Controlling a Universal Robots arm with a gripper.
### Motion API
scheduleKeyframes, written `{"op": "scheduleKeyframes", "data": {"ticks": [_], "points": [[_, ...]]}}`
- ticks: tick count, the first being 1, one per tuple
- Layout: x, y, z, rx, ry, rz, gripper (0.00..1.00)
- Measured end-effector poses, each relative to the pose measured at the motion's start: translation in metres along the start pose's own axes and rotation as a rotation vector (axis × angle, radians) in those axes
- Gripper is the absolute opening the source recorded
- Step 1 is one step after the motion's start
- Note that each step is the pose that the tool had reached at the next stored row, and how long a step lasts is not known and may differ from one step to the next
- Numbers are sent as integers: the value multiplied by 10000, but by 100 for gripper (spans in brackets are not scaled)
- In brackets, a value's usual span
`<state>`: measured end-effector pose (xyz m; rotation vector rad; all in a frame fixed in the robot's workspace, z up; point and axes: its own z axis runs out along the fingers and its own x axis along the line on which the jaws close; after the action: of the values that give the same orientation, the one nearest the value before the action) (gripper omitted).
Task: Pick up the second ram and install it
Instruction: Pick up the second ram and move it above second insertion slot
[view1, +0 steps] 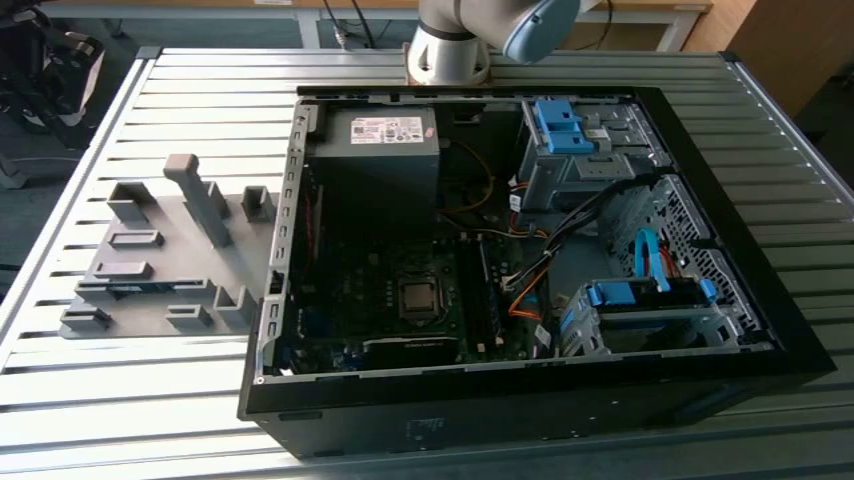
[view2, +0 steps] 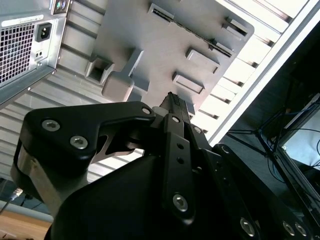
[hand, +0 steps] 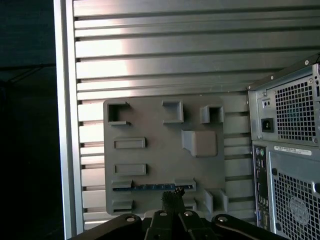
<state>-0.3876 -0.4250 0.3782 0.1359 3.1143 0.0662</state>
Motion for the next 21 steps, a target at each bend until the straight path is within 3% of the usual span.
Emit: {"op": "scheduleKeyframes", "data": {"ticks": [18,21], "points": [[0,0,17,76,-89,2049,11],[0,0,18,80,-96,2220,11]]}}
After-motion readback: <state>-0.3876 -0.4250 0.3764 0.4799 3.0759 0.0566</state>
